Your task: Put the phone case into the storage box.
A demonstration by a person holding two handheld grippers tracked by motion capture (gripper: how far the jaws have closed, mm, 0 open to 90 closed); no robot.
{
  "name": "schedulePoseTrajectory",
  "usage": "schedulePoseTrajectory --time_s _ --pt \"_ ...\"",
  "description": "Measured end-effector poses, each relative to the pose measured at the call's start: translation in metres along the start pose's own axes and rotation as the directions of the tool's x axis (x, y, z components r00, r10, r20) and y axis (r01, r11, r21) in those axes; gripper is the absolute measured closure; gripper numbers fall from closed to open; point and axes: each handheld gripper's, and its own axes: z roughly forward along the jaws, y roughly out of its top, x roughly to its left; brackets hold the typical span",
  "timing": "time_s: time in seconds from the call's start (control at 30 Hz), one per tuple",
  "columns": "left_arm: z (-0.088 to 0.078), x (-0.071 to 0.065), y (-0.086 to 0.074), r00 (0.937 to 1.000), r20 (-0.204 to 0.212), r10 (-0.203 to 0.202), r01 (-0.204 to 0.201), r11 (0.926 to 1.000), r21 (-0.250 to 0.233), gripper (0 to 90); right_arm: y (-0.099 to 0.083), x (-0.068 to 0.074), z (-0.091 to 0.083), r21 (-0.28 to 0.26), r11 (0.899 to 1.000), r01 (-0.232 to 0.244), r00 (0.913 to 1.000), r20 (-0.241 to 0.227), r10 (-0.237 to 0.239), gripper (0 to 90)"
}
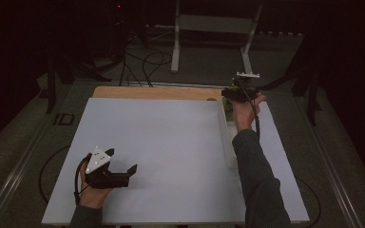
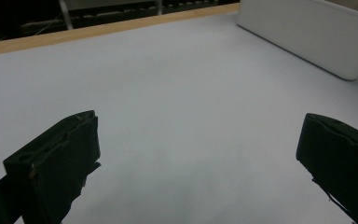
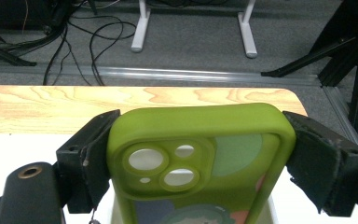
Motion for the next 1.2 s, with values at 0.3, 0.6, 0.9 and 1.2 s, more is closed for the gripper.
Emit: schedulePoseTrajectory --time_s 0.3,0.6,0.9,1.2 --pt "0.0 0.0 0.0 1.0 0.0 0.003 -0.003 1.0 0.002 0.0 -0.003 -0.002 0.003 0.004 1.0 -0.008 0.9999 -0.007 0.008 15.2" --pt "0.0 0.0 0.0 1.0 -0.001 0.002 -0.002 1.0 0.002 0.0 -0.005 -0.003 0.007 0.024 1.0 -0.005 0.9999 -0.011 0.005 15.1" --pt "0.0 0.0 0.0 1.0 -0.001 0.001 -0.001 1.0 0.003 0.0 -0.005 -0.004 0.009 0.025 1.0 -0.012 0.9999 -0.012 0.012 14.9" --pt "0.001 0.0 -0.001 1.0 -0.001 0.001 -0.001 1.0 0.004 0.0 -0.004 -0.004 0.011 0.031 1.0 0.001 0.9995 -0.03 0.0 14.6"
